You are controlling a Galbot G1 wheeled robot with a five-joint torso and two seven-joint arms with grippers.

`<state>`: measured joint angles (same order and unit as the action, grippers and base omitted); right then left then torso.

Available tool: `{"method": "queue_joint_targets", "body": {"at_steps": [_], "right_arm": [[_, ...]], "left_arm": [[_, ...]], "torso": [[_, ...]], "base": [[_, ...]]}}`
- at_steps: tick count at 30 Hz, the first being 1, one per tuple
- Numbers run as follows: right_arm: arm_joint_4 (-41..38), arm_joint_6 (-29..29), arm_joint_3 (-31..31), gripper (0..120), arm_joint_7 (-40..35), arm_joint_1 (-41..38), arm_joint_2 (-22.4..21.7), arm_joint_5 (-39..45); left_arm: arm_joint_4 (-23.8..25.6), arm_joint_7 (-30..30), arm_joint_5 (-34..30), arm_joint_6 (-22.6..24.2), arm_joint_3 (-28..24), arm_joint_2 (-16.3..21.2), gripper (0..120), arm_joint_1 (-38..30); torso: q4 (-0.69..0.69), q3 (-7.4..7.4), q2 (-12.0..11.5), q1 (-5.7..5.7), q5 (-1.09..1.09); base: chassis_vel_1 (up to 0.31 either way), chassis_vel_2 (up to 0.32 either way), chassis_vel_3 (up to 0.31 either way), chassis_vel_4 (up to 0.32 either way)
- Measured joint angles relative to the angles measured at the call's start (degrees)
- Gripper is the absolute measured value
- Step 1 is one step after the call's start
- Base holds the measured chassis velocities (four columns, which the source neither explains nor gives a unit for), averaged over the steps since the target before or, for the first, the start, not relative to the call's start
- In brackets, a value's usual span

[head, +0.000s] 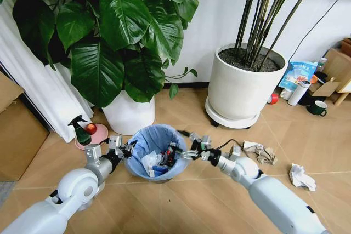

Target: Pick up the trash bin and place the garbage on the floor into it.

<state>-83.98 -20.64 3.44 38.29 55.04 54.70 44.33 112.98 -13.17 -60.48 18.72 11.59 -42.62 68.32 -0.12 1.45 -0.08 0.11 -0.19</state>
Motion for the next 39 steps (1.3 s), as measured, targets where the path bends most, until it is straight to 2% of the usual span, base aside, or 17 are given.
{"method": "queue_joint_targets", "body": {"at_steps": [3, 4, 5, 8, 13, 23, 29, 39], "right_arm": [[-0.08, 0.33, 5.48, 99, -12.82, 5.46, -1.3, -5.45], [-0.08, 0.33, 5.48, 99, -12.82, 5.46, -1.3, -5.45], [0.22, 0.81, 6.96, 100, -16.08, 6.96, -1.35, -6.89], [1.91, 5.2, 10.75, 100, -25.97, 10.94, -0.81, -11.36], [4.96, 10.49, 11.62, 100, -32.65, 12.36, 0.76, -10.76], [10.99, 15.22, 10.43, 100, -36.97, 12.89, 3.69, -10.97], [12.78, 18.98, 8.48, 100, -39.74, 13.43, 4.39, -7.33], [16.22, 20.02, 7.71, 100, -39.66, 12.12, 5.41, -6.12]], "left_arm": [[0.42, 0.0, 0.21, 0.0, 0.75, -0.14, 1, 0.57], [0.42, 0.0, 0.21, 0.0, 0.75, -0.14, 1, 0.57], [0.54, 0.0, 0.25, 0.01, 0.97, -0.11, 1, 0.64], [0.81, 0.01, 0.24, 0.0, 1.53, 0.24, 1, 0.71], [1.18, 0.01, 0.21, 0.0, 1.74, 0.34, 1, 0.74], [1.57, -0.05, 0.07, 0.01, 2.3, 1.05, 1, 1.23], [1.56, -0.12, 0.09, 0.01, 2.25, 0.88, 1, 1.24], [1.56, -0.16, 0.17, 0.01, 2.23, 0.82, 1, 1.33]], "torso": [[-0.03, 0.0, 0.0, 0.0, 0.02], [-0.03, 0.0, 0.0, 0.0, 0.02], [-0.02, 0.0, 0.0, 0.0, 0.02], [-0.02, 0.0, 0.0, 0.0, 0.03], [0.0, 0.0, 0.0, 0.0, 0.02], [0.0, 0.0, 0.0, 0.0, 0.02], [0.0, 0.0, 0.0, 0.0, 0.01], [0.0, 0.0, 0.0, 0.0, 0.02]], "base": [[0.0, 0.0, 0.0, 0.0], [0.0, 0.0, 0.0, 0.0], [0.0, 0.0, 0.0, 0.0], [0.0, 0.0, 0.0, 0.0], [0.0, 0.0, 0.0, 0.0], [0.0, 0.0, 0.0, 0.0], [0.0, 0.0, 0.0, 0.0], [0.0, 0.0, 0.0, 0.0]]}}
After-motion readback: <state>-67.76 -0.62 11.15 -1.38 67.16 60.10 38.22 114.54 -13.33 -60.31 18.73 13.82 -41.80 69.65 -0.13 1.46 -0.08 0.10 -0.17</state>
